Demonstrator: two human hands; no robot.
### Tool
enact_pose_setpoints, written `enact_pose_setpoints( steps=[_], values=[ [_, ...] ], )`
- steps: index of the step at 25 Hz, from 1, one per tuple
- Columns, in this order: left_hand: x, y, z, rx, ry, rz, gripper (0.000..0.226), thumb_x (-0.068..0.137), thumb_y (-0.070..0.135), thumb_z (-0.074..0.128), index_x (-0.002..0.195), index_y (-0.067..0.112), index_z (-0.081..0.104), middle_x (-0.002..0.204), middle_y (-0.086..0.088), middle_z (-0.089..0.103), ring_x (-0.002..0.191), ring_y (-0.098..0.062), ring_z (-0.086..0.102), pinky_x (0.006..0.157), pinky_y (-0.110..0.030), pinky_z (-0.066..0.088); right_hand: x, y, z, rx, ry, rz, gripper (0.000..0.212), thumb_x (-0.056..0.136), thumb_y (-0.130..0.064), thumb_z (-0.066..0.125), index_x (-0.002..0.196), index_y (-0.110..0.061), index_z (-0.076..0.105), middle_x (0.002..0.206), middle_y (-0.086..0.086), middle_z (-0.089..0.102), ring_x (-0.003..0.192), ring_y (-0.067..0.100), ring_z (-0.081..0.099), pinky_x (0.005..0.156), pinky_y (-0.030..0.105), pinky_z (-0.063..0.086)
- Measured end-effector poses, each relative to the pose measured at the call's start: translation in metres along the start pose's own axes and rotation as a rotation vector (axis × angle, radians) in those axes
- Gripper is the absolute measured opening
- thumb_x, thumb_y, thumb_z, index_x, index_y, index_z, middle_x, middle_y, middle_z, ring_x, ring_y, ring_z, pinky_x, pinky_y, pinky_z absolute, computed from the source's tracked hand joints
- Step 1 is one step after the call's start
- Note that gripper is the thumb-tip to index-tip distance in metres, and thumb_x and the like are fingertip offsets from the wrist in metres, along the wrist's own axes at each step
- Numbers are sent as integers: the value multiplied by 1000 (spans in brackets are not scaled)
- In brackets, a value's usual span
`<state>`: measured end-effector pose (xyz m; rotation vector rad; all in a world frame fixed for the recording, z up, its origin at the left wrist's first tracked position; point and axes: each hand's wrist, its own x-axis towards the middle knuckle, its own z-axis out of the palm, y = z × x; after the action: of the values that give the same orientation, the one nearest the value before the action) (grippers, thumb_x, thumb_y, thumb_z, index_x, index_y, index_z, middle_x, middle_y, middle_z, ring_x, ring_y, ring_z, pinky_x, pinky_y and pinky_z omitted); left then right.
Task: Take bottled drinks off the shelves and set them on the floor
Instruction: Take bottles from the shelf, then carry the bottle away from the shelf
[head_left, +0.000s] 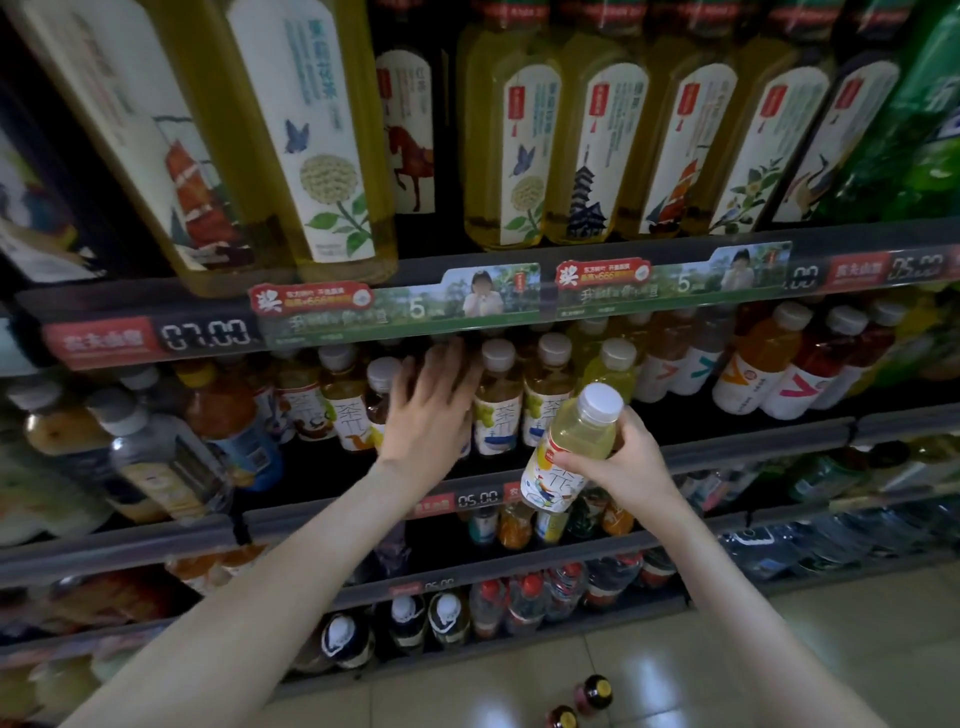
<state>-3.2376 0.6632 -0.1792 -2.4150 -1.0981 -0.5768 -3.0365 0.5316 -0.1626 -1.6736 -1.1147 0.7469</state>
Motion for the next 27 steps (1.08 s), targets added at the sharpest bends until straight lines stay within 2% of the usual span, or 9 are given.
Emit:
enact_pose_setpoints(
  steps=[3, 5, 8, 11, 16, 19, 21, 24, 27],
  values=[
    [-28, -39, -6, -34, -89, -214, 73, 79, 26, 71, 141, 14, 35, 137, -26, 44, 121, -45, 45, 96, -58, 39, 0, -4, 17, -24, -45, 11, 66, 64, -21, 88, 116, -34, 51, 112, -16, 58, 99, -8, 57, 81, 14, 46],
    [-36, -57, -10, -149, -313, -332, 80, 91, 32, 61, 152, 19, 11, 136, -24, 42, 120, -44, 44, 92, -50, 43, -1, -8, 31, -48, -77, 10, 65, 62, -24, 89, 114, -36, 52, 115, -12, 60, 103, -1, 57, 86, 24, 46],
    [-34, -64, -11, -275, -458, -367, 77, 98, 33, 48, 151, 24, -7, 137, -17, 37, 122, -36, 41, 82, -39, 47, -6, -17, 48, -64, -105, 3, 66, 63, -23, 89, 114, -36, 49, 113, -14, 59, 100, -4, 55, 81, 19, 44],
    [-26, -56, -17, -229, -405, -366, 73, 97, 34, 49, 152, 19, 3, 135, -16, 39, 126, -34, 37, 88, -38, 45, -12, -25, 60, -66, -114, -9, 64, 65, -20, 88, 109, -40, 45, 104, -24, 53, 92, -10, 52, 74, 11, 39],
    [-35, -62, -13, -263, -355, -312, 73, 96, 31, 52, 152, 19, 7, 136, -18, 42, 126, -37, 40, 95, -42, 42, -20, -30, 71, -76, -105, -5, 64, 63, -21, 89, 105, -44, 47, 111, -14, 58, 99, -3, 55, 84, 23, 45],
    [-55, -91, -12, -120, -165, -219, 76, 78, 15, 74, 144, 14, 37, 132, -25, 50, 118, -44, 50, 95, -53, 44, -24, -33, 79, -95, -89, -3, 64, 63, -22, 89, 109, -41, 49, 114, -10, 57, 100, 0, 55, 83, 23, 44],
    [-71, -112, -10, 25, -58, -203, 71, 65, 0, 73, 132, 7, 51, 129, -30, 51, 119, -46, 49, 100, -61, 36, -25, -36, 87, -106, -90, -9, 65, 64, -20, 88, 114, -35, 49, 114, -9, 55, 97, -3, 53, 79, 18, 41],
    [-87, -140, -15, 137, 28, -302, 64, 76, 4, 60, 138, 6, 43, 138, -30, 41, 130, -44, 35, 110, -59, 19, -25, -41, 104, -111, -114, -17, 66, 64, -20, 88, 114, -34, 48, 114, -8, 55, 98, -1, 53, 78, 16, 41],
    [-91, -164, -20, 75, 1, -369, 66, 77, 5, 62, 139, 1, 39, 137, -34, 40, 128, -49, 37, 106, -60, 26, -22, -42, 123, -120, -142, -25, 68, 62, -24, 89, 116, -33, 49, 117, -7, 56, 106, 9, 55, 87, 26, 43]
  ],
)
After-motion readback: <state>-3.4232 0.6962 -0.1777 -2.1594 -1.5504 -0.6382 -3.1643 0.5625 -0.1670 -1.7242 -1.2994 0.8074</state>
